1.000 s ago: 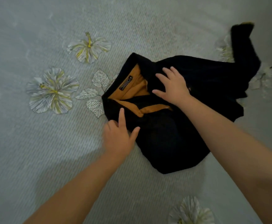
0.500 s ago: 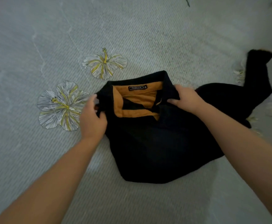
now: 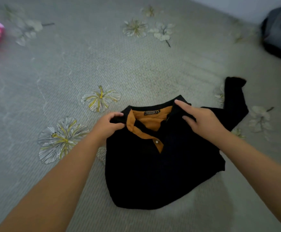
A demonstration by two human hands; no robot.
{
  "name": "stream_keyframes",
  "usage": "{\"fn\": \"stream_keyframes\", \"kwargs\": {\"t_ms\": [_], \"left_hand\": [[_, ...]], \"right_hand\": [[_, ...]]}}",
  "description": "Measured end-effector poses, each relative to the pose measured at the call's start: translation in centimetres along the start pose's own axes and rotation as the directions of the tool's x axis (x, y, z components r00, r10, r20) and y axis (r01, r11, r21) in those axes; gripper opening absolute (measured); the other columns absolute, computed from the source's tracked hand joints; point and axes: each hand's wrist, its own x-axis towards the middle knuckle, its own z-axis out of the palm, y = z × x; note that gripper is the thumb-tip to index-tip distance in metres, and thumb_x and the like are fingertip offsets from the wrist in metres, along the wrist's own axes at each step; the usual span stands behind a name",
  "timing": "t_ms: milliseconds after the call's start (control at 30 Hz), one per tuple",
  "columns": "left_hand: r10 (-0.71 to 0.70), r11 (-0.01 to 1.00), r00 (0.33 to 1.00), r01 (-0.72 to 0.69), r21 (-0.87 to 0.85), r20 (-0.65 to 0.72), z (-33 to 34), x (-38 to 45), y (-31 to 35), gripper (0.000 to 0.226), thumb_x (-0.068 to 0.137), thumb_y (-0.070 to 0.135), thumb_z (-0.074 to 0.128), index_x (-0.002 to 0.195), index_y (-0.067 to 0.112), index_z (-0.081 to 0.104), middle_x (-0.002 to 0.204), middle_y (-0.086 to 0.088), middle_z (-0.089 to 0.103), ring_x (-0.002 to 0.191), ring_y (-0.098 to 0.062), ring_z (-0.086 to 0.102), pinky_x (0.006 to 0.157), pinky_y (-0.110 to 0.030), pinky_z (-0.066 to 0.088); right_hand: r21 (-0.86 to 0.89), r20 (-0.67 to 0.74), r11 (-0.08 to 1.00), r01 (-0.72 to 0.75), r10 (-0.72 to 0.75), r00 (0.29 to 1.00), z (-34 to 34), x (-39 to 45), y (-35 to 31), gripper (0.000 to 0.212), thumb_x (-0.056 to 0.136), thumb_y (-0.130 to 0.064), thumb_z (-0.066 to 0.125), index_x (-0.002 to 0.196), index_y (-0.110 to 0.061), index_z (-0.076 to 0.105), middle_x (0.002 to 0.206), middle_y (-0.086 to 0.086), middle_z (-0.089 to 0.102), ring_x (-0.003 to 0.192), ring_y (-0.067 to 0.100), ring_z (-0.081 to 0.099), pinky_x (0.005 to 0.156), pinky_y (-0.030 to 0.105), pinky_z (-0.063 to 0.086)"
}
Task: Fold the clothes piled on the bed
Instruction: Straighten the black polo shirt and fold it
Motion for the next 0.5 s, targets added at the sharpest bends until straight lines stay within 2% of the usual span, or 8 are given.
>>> {"fn": "stream_keyframes", "kwargs": {"t_ms": [67, 167, 267, 333, 400, 500], "left_hand": [[0.091, 0.994, 0.996, -0.091, 0.060, 0.009, 0.9, -0.9, 1.7, 0.029, 0.084, -0.005, 0.056, 0.100, 0.019, 0.062, 0.112, -0.015, 0.060, 0.076, -0.015, 0.057, 0.065, -0.020, 0.048], [0.252, 0.957, 0.968, -0.249, 0.148, 0.000, 2.3, -3.5, 4.7, 0.045, 0.083, -0.009, 0.049, 0.121, 0.013, 0.058, 0.111, -0.005, 0.057, 0.086, -0.013, 0.056, 0.063, -0.009, 0.045], [0.380, 0.923, 0.925, -0.379, 0.065, -0.014, 3.2, -7.3, 8.3, 0.058, 0.082, -0.010, 0.050, 0.134, 0.016, 0.046, 0.116, -0.002, 0.051, 0.100, -0.014, 0.052, 0.071, -0.010, 0.044], [0.469, 0.880, 0.883, -0.467, 0.089, 0.006, 3.7, -10.3, 11.1, 0.064, 0.084, -0.004, 0.053, 0.140, 0.021, 0.035, 0.118, -0.002, 0.045, 0.107, -0.014, 0.047, 0.086, -0.020, 0.042], [0.567, 0.807, 0.823, -0.559, 0.188, 0.012, 4.3, -13.7, 14.2, 0.067, 0.086, 0.004, 0.056, 0.143, 0.024, 0.027, 0.122, -0.005, 0.042, 0.112, -0.016, 0.043, 0.095, -0.028, 0.037], [0.722, 0.662, 0.692, -0.690, 0.294, 0.001, 4.5, -19.6, 19.3, 0.070, 0.086, 0.008, 0.058, 0.145, 0.023, 0.022, 0.131, -0.012, 0.039, 0.124, -0.024, 0.039, 0.098, -0.024, 0.030]], "right_hand": [[-0.069, -0.065, 0.998, 0.015, -0.020, 0.998, -2.4, -0.8, 0.1, 0.045, 0.086, -0.013, 0.052, 0.130, -0.014, 0.050, 0.072, 0.016, 0.063, 0.059, 0.033, 0.060, 0.056, 0.031, 0.049], [-0.083, -0.161, 0.996, -0.023, 0.009, 0.987, -6.0, -2.9, -0.5, 0.042, 0.085, -0.020, 0.038, 0.113, -0.005, 0.065, 0.082, 0.022, 0.065, 0.065, 0.036, 0.065, 0.058, 0.038, 0.054], [-0.138, -0.251, 0.986, -0.090, 0.053, 0.967, -10.2, -5.4, -1.9, 0.039, 0.084, -0.014, 0.039, 0.105, 0.003, 0.067, 0.089, 0.028, 0.065, 0.067, 0.041, 0.066, 0.057, 0.043, 0.054], [-0.195, -0.282, 0.975, -0.109, 0.050, 0.958, -14.1, -7.1, -3.2, 0.036, 0.083, -0.011, 0.043, 0.105, 0.004, 0.066, 0.092, 0.029, 0.065, 0.067, 0.042, 0.066, 0.054, 0.044, 0.054], [-0.239, -0.330, 0.963, -0.129, 0.044, 0.943, -18.6, -9.0, -4.8, 0.041, 0.082, -0.016, 0.039, 0.106, 0.003, 0.066, 0.101, 0.028, 0.065, 0.072, 0.042, 0.067, 0.053, 0.042, 0.054], [-0.352, -0.446, 0.919, -0.176, 0.000, 0.895, -25.7, -11.8, -8.0, 0.044, 0.082, -0.024, 0.040, 0.111, -0.003, 0.065, 0.110, 0.021, 0.065, 0.077, 0.035, 0.069, 0.051, 0.035, 0.054]]}}
